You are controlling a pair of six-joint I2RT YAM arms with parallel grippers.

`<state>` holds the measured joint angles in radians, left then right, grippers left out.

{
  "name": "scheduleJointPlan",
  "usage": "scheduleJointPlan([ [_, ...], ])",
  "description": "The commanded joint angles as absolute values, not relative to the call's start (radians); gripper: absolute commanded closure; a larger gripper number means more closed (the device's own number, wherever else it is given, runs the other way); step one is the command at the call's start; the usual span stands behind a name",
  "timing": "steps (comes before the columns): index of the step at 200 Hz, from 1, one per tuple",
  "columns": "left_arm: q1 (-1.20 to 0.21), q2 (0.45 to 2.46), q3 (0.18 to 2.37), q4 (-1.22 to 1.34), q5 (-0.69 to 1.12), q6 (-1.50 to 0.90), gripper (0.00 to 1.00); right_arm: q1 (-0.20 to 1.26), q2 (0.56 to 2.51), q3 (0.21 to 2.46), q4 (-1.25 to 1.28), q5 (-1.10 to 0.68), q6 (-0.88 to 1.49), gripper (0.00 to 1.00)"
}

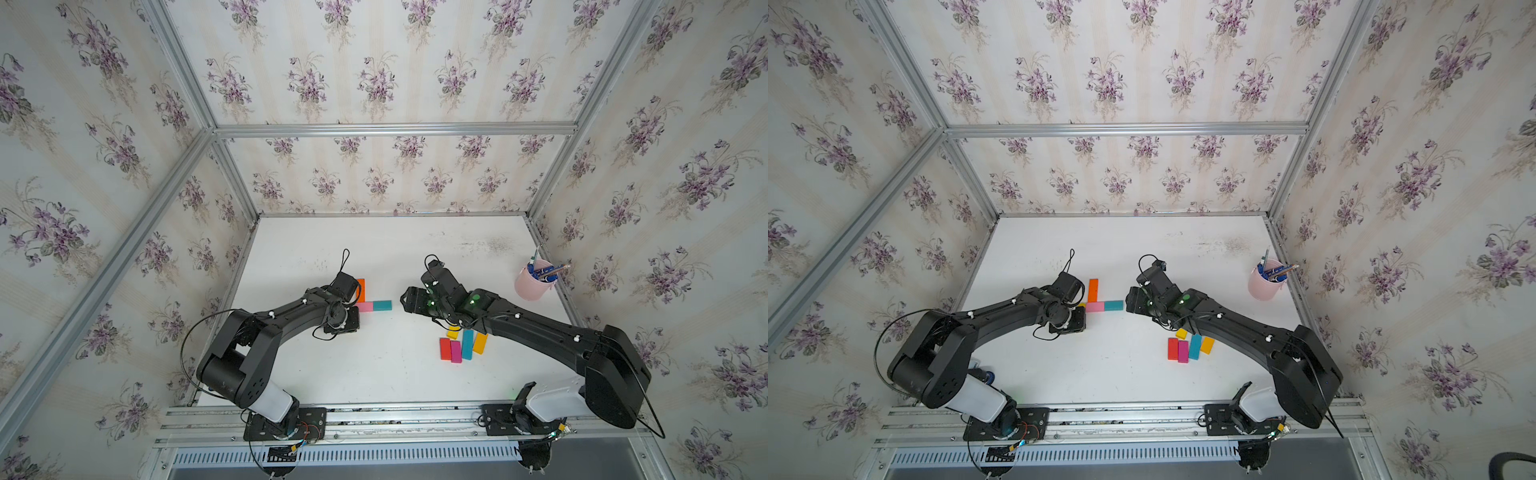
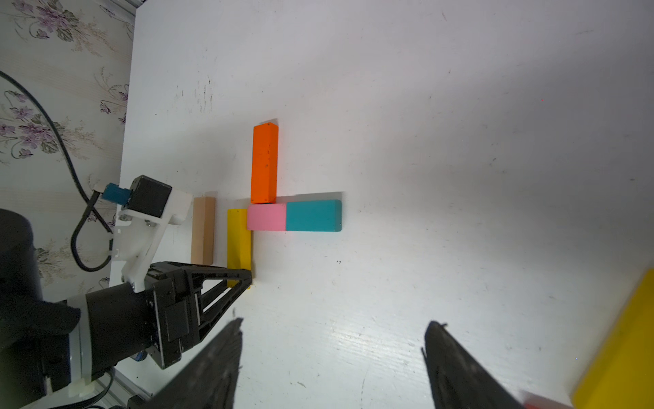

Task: Assemble the letter h with building blocks
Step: Pick up the building block from the center of the board.

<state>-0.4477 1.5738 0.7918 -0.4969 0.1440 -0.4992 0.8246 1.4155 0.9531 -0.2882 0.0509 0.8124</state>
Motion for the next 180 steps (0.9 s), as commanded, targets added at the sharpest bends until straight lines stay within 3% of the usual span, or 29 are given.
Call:
scheduleJointPlan([
  [1, -0.452, 1.579, 0.766, -0.665, 0.235, -0.513, 0.57, 0.825, 1.405, 0.956, -0.290, 0.066, 0.816, 0.19],
  [11, -0.453, 1.574, 0.767, -0.674, 0.221, -0.516, 0.48, 0.825, 1.404, 0.955, -0.290, 0.067, 0.815, 0.19],
  [31, -0.452, 1.564, 0.767, -0.681, 0.202, -0.524, 0.39, 0.825, 1.403, 0.955, -0.291, 0.065, 0.813, 0.19],
  [85, -0.452, 1.576, 0.782, -0.675, 0.177, -0.530, 0.39, 0.825, 1.402, 0.954, -0.299, 0.070, 0.810, 0.19],
  [103, -0.451, 1.595, 0.783, -0.676, 0.156, -0.529, 0.44, 0.825, 1.402, 0.954, -0.299, 0.069, 0.810, 0.19],
  [139, -0.451, 1.607, 0.775, -0.674, 0.138, -0.540, 0.67, 0.824, 1.447, 0.954, -0.264, 0.054, 0.808, 0.18],
  [180, -0.450, 1.591, 0.764, -0.696, 0.113, -0.553, 0.83, 0.789, 1.607, 0.983, -0.118, -0.126, 0.785, 0.12],
])
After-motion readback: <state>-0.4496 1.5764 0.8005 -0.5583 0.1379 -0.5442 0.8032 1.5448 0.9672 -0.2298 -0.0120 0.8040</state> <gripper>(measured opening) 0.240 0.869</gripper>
